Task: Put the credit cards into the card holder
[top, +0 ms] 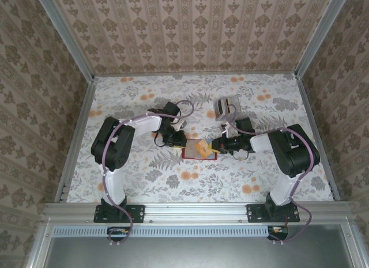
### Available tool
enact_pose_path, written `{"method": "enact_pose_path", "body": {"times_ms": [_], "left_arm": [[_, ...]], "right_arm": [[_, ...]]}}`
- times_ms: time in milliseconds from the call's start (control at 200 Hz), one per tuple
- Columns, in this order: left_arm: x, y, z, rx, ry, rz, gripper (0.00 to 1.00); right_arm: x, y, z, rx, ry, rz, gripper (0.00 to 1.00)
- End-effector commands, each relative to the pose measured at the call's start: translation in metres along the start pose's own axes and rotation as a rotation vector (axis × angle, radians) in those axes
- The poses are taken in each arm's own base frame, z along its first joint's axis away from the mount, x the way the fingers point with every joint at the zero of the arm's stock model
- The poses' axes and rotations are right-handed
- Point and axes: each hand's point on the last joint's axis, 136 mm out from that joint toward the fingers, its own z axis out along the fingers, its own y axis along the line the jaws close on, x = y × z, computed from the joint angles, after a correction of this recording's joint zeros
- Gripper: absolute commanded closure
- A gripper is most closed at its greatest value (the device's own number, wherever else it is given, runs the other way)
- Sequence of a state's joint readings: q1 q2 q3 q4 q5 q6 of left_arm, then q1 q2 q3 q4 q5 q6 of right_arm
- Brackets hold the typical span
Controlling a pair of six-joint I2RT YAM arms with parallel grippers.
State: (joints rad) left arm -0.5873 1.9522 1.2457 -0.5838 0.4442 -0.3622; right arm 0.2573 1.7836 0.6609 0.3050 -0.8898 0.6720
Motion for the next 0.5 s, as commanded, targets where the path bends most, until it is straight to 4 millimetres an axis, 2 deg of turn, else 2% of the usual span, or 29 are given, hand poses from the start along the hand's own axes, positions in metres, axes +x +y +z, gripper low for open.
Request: {"method": "enact_pose_path", "body": {"times_ms": [0, 265, 495], "left_arm": [[0.021, 0.019, 0.012, -0.048, 0.081, -0.04, 0.81], [0.031, 0.021, 0.011, -0.04, 0.08, -0.049, 0.81], [0.039, 0.024, 0.012, -0.04, 0.087, -0.065, 0.82]], "right_arm": [[-0.008, -0.01, 0.005, 0.032, -0.052, 0.041, 1.0], [0.003, -0.01, 0.021, 0.06, -0.061, 0.046, 1.0], [0.017, -0.006, 0.004, 0.089, -0.087, 0.024, 1.0]]}}
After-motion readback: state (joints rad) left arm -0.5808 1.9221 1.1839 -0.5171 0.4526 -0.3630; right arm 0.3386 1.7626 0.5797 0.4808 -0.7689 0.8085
